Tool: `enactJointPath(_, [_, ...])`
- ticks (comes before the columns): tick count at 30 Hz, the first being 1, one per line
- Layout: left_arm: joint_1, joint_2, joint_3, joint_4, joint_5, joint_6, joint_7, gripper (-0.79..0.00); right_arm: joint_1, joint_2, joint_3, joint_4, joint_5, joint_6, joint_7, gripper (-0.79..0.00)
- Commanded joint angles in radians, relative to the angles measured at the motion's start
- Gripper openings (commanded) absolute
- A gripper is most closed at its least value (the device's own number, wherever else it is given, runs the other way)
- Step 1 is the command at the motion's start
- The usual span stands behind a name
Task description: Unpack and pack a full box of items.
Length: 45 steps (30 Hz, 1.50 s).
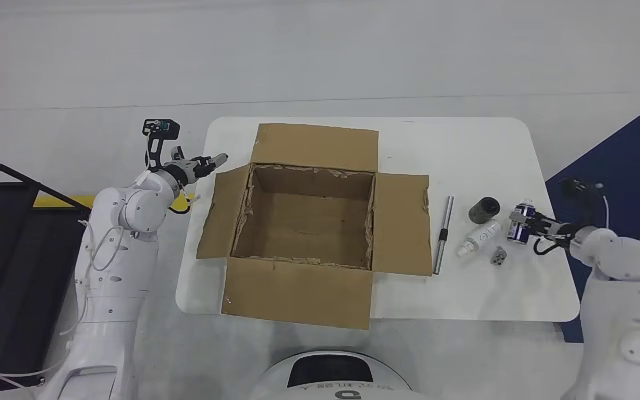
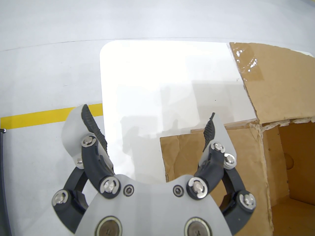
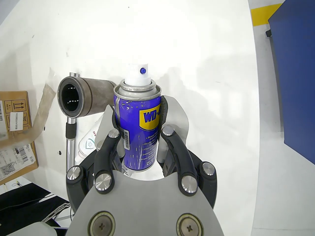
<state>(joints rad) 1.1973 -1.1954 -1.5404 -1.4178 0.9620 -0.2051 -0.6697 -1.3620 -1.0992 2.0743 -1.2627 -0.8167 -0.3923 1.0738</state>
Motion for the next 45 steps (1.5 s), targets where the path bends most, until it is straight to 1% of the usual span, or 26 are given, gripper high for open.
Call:
enactJointPath(1, [0.0, 0.0, 0.0, 0.0, 0.0, 0.0, 0.0, 0.0, 0.011, 0.004, -0.006, 0.021, -0.004, 0.005, -0.001, -0.785])
enactJointPath(3, [0.0, 0.0, 0.0, 0.0, 0.0, 0.0, 0.0, 0.0, 0.019, 0.009, -0.011, 0.038, -0.007, 0.006, 0.002, -0.785])
enactJointPath(6, [0.0, 0.0, 0.0, 0.0, 0.0, 0.0, 0.0, 0.0, 0.025, 0.015, -0.023, 0.056, -0.013, 0.008, 0.002, -0.677])
enactJointPath(9, [0.0, 0.0, 0.0, 0.0, 0.0, 0.0, 0.0, 0.0, 0.022, 0.021, -0.03, 0.068, -0.023, 0.003, 0.0, -0.628])
enactJointPath(11, [0.0, 0.0, 0.0, 0.0, 0.0, 0.0, 0.0, 0.0, 0.02, 0.025, -0.03, 0.075, -0.012, 0.001, 0.0, -0.576])
enactJointPath(13, [0.0, 0.0, 0.0, 0.0, 0.0, 0.0, 0.0, 0.0, 0.016, 0.028, -0.031, 0.077, -0.004, -0.002, 0.0, -0.557])
enactJointPath(14, [0.0, 0.0, 0.0, 0.0, 0.0, 0.0, 0.0, 0.0, 0.013, 0.03, -0.033, 0.078, -0.001, -0.003, -0.001, -0.514])
enactJointPath(16, [0.0, 0.0, 0.0, 0.0, 0.0, 0.0, 0.0, 0.0, 0.009, 0.032, -0.04, 0.078, 0.006, -0.003, -0.004, -0.453])
enactJointPath(20, [0.0, 0.0, 0.0, 0.0, 0.0, 0.0, 0.0, 0.0, 0.002, 0.037, -0.049, 0.074, 0.02, 0.0, -0.009, -0.406])
enactJointPath(22, [0.0, 0.0, 0.0, 0.0, 0.0, 0.0, 0.0, 0.0, -0.003, 0.039, -0.052, 0.071, 0.029, 0.002, -0.011, -0.283])
enactJointPath(23, [0.0, 0.0, 0.0, 0.0, 0.0, 0.0, 0.0, 0.0, -0.005, 0.04, -0.053, 0.069, 0.033, 0.003, -0.013, -0.203])
enactJointPath(25, [0.0, 0.0, 0.0, 0.0, 0.0, 0.0, 0.0, 0.0, -0.009, 0.043, -0.055, 0.067, 0.041, 0.005, -0.018, -0.142])
enactJointPath(26, [0.0, 0.0, 0.0, 0.0, 0.0, 0.0, 0.0, 0.0, -0.01, 0.044, -0.055, 0.064, 0.047, 0.007, -0.021, -0.074])
enactJointPath(28, [0.0, 0.0, 0.0, 0.0, 0.0, 0.0, 0.0, 0.0, -0.013, 0.047, -0.055, 0.057, 0.055, 0.014, -0.029, 0.0])
enactJointPath(33, [0.0, 0.0, 0.0, 0.0, 0.0, 0.0, 0.0, 0.0, -0.019, 0.052, -0.04, 0.036, 0.102, 0.046, -0.062, 0.0])
enactJointPath(36, [0.0, 0.0, 0.0, 0.0, 0.0, 0.0, 0.0, 0.0, -0.02, 0.053, -0.015, 0.024, 0.144, 0.086, -0.111, 0.0])
enactJointPath(45, [0.0, 0.0, 0.0, 0.0, 0.0, 0.0, 0.0, 0.0, -0.02, 0.053, -0.015, 0.024, 0.144, 0.086, -0.111, 0.0])
